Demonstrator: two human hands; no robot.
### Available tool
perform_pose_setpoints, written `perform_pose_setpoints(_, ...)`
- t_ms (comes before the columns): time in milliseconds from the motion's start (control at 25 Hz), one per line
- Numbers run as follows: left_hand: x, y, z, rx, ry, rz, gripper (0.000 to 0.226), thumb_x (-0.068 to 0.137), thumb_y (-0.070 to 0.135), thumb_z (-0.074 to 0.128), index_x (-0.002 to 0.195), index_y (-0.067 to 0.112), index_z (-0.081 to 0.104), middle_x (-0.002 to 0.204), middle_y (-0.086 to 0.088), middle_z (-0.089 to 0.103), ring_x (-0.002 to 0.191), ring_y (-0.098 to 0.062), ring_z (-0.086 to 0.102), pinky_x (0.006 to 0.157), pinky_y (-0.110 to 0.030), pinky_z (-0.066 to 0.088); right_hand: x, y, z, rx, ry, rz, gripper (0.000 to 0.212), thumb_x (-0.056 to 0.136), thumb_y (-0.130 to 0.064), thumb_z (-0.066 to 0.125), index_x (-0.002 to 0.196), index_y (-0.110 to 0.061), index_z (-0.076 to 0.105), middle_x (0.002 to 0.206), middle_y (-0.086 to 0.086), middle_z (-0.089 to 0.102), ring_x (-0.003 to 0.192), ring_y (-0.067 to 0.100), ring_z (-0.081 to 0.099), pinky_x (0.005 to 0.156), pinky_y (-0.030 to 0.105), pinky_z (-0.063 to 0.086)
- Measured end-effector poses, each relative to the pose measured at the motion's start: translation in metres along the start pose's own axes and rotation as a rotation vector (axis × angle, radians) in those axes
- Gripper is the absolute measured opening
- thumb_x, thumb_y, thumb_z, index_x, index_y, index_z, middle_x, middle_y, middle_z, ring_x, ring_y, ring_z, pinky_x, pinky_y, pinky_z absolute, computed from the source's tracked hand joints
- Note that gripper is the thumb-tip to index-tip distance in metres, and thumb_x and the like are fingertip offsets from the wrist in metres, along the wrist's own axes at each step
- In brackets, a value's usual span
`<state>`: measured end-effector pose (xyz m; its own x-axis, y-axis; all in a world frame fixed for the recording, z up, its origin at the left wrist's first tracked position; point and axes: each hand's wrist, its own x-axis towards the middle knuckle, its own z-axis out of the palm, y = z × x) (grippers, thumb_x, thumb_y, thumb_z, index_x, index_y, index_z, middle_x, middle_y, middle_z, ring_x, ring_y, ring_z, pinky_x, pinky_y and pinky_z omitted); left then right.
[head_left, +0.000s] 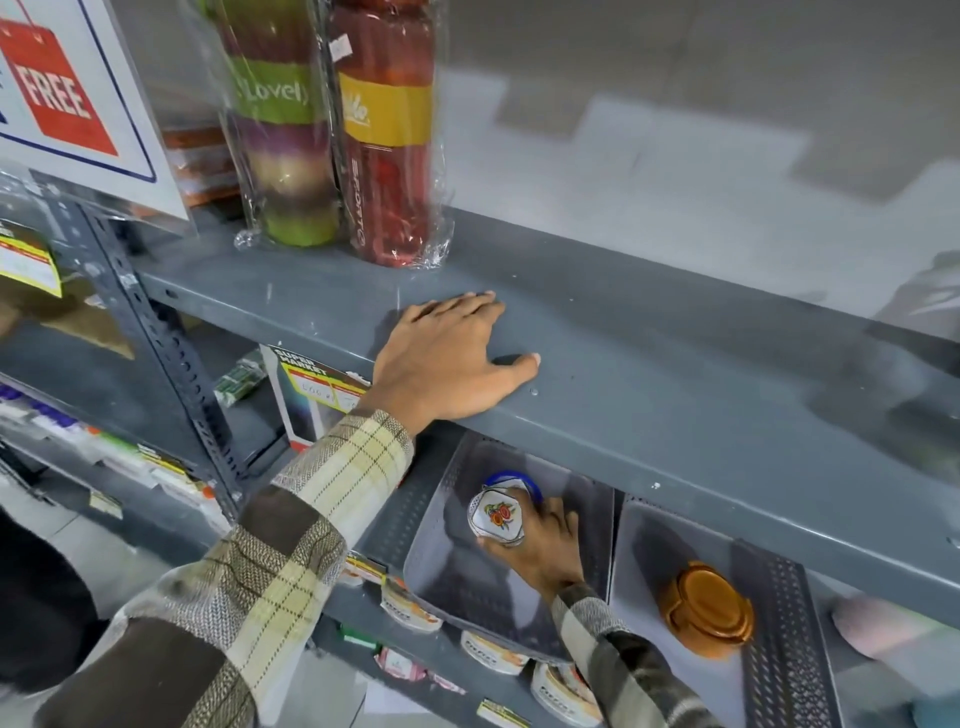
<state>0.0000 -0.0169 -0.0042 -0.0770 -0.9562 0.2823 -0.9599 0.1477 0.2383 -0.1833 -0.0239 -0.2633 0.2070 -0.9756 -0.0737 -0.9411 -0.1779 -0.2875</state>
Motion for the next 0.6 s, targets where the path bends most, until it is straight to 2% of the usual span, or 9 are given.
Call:
perform_pose_setpoints(160,0.0,0.002,-0.002,-0.001,-0.01,0.001,0.081,0.084,0.072,0.037,0.152,0.027,0.033,0.162,0.013,0.025,0.148,-0.008,0.021,0.118,-0.038,0.015,0.005,0.004,0.005,-0.046,0.007,-0.072,0.068,0.078,-0.073,0.057,0.133,-0.034,0.056,0.137,-0.005,0.061,0.124,0.025,0.051,0.098,0.044,0.035)
perform_pose_setpoints(280,-0.002,0.002,-0.003,0.0,-0.006,0.0,0.081,0.084,0.072,0.037,0.151,0.027,0.033,0.162,0.013,0.025,0.148,-0.008,0.02,0.119,-0.038,0.014,0.012,0.007,0.011,-0.09,0.041,-0.075,0.075,0.066,-0.077,0.055,0.122,-0.029,0.067,0.138,0.001,0.062,0.118,0.033,0.061,0.088,0.049,0.048)
perform_pose_setpoints(360,-0.002,0.002,-0.004,-0.006,-0.004,-0.005,0.081,0.084,0.071,0.038,0.151,0.026,0.034,0.162,0.012,0.026,0.148,-0.008,0.02,0.119,-0.038,0.015,0.018,0.01,0.01,-0.113,0.003,-0.055,0.086,0.066,-0.083,0.055,0.134,-0.03,0.058,0.157,0.004,0.043,0.138,0.035,0.045,0.102,0.052,0.043)
perform_pose_setpoints(440,-0.003,0.007,-0.004,-0.018,0.009,-0.008,0.081,0.083,0.07,0.04,0.15,0.024,0.036,0.161,0.01,0.027,0.148,-0.008,0.021,0.118,-0.037,0.015,0.021,0.014,0.007,-0.095,-0.076,-0.033,0.102,0.066,-0.092,0.055,0.148,-0.034,0.042,0.166,0.003,0.024,0.151,0.033,0.024,0.117,0.047,0.03)
perform_pose_setpoints(520,-0.004,0.009,-0.002,-0.03,0.036,-0.008,0.079,0.083,0.069,0.044,0.148,0.023,0.04,0.161,0.008,0.031,0.147,-0.01,0.023,0.118,-0.038,0.017,0.026,0.018,0.013,-0.025,-0.093,-0.023,0.107,0.064,-0.093,0.057,0.151,-0.035,0.035,0.167,0.004,0.023,0.152,0.032,0.024,0.121,0.042,0.025)
perform_pose_setpoints(600,-0.001,0.005,0.001,-0.033,0.044,0.0,0.08,0.083,0.069,0.045,0.147,0.021,0.042,0.16,0.006,0.033,0.147,-0.011,0.025,0.118,-0.04,0.017,0.034,0.018,0.018,0.027,-0.059,-0.068,0.117,0.054,-0.098,0.056,0.15,-0.032,0.039,0.162,0.005,0.034,0.146,0.029,0.038,0.119,0.041,0.033)
